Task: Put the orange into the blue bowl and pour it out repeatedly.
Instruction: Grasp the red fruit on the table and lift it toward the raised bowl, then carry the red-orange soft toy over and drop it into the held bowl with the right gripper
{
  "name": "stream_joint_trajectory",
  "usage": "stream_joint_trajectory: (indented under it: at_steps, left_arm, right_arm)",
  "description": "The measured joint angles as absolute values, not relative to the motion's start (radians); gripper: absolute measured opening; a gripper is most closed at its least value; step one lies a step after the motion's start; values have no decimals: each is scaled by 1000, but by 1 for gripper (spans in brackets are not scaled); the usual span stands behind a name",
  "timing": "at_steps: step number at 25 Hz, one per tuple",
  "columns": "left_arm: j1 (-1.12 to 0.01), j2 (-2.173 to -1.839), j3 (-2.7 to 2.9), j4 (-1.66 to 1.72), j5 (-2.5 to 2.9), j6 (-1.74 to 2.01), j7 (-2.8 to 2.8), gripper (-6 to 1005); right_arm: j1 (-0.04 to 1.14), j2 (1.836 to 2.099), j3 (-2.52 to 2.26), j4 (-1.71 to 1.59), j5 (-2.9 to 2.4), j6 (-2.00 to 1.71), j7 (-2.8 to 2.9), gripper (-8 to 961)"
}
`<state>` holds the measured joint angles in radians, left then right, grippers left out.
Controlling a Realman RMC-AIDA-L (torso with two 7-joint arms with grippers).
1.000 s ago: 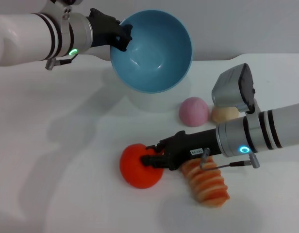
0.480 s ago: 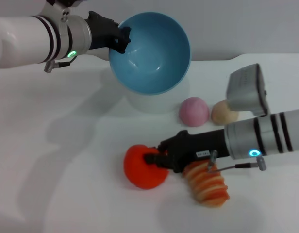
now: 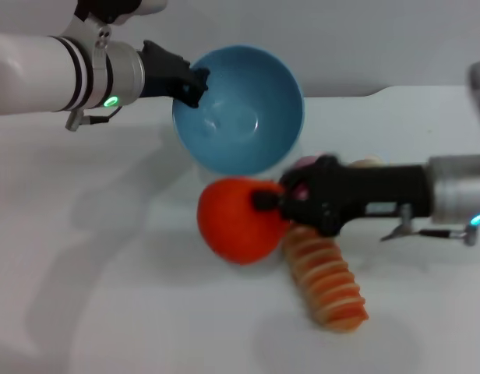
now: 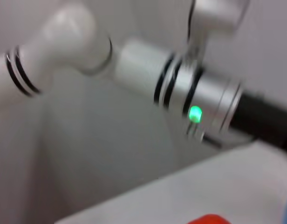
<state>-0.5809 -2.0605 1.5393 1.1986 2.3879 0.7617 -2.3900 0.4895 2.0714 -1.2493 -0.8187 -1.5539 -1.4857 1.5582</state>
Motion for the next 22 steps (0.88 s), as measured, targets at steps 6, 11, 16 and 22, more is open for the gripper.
stream_joint_trajectory:
  at_steps: [6,11,16,22]
  left_arm:
    - [-601,-2059,1491,1218,2407,948,-2410,-1]
    - [-624,-2059,1493,1274,2477,1114,-2493,0]
    - [-627,-2059,1491,1296,2497,1184,-2522,7]
    - [-616,-2061,1504,1302,2488,1239,-2532,17]
  right_arm:
    - [455,2069,-1077,-869,-1491,-1604,1441,60]
    - [452,2067,-1029,-888,-1487,-1646,1438,59]
    - [451,2068,-1032,-874,-1494,-1637,1432,58]
    - [466,2066,-1037,-792,-1510,-1584,1427,60]
